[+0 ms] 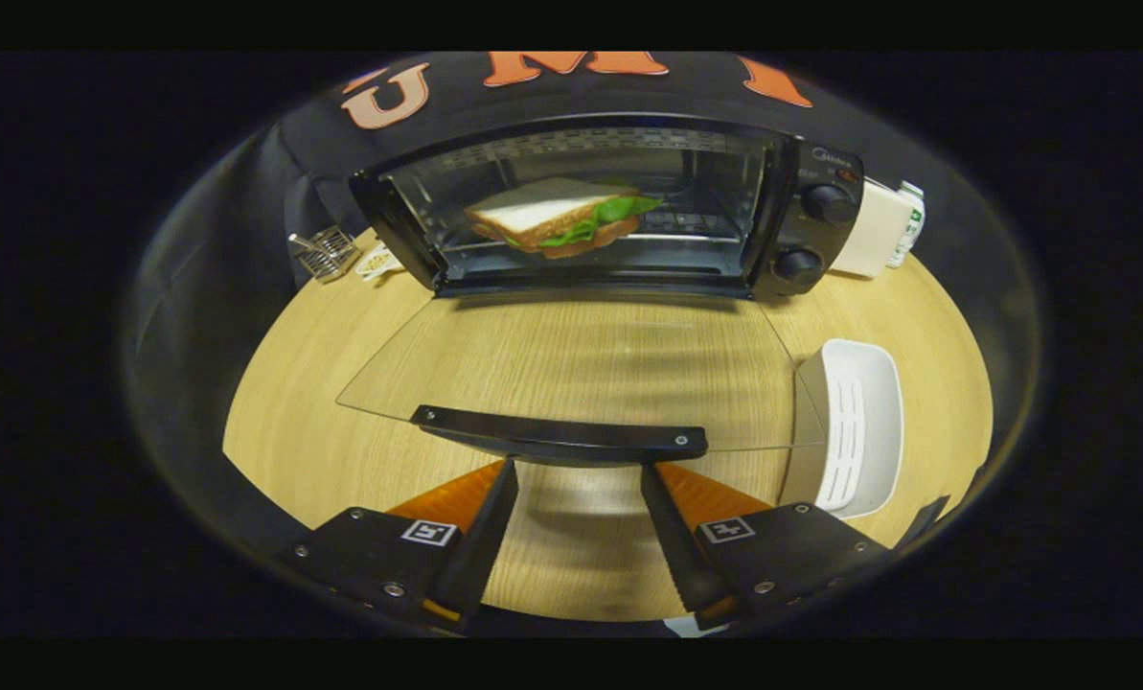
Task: Open the toaster oven, put the food inside, and close the toaster oven door.
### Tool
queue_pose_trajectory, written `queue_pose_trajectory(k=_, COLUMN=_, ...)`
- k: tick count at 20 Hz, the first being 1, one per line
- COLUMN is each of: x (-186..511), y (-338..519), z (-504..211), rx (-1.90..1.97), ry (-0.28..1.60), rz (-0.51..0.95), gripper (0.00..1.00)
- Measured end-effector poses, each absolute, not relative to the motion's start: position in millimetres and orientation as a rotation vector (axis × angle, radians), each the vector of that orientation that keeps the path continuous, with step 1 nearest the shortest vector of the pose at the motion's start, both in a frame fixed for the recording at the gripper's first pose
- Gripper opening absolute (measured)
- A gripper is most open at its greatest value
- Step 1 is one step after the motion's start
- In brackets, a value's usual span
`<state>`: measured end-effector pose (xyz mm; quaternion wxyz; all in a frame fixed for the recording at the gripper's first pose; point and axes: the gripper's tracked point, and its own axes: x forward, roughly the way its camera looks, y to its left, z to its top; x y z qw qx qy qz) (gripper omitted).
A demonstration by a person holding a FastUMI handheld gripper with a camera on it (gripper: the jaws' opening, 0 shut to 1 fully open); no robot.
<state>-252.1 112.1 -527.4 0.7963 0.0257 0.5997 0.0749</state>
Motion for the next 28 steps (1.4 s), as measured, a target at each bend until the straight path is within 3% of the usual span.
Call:
queue_pose_trajectory(k=12, x=-130, y=110, z=-447, rx=0.017, ry=1.018, rz=0.173, gripper=0.77)
queue_pose_trajectory(k=18, x=-77, y=111, z=-428, rx=0.000, ry=0.906, rz=0.153, gripper=0.83)
queue_pose_trajectory(k=28, x=-11, y=109, z=-243, rx=-0.020, ry=0.490, rz=0.185, gripper=0.95)
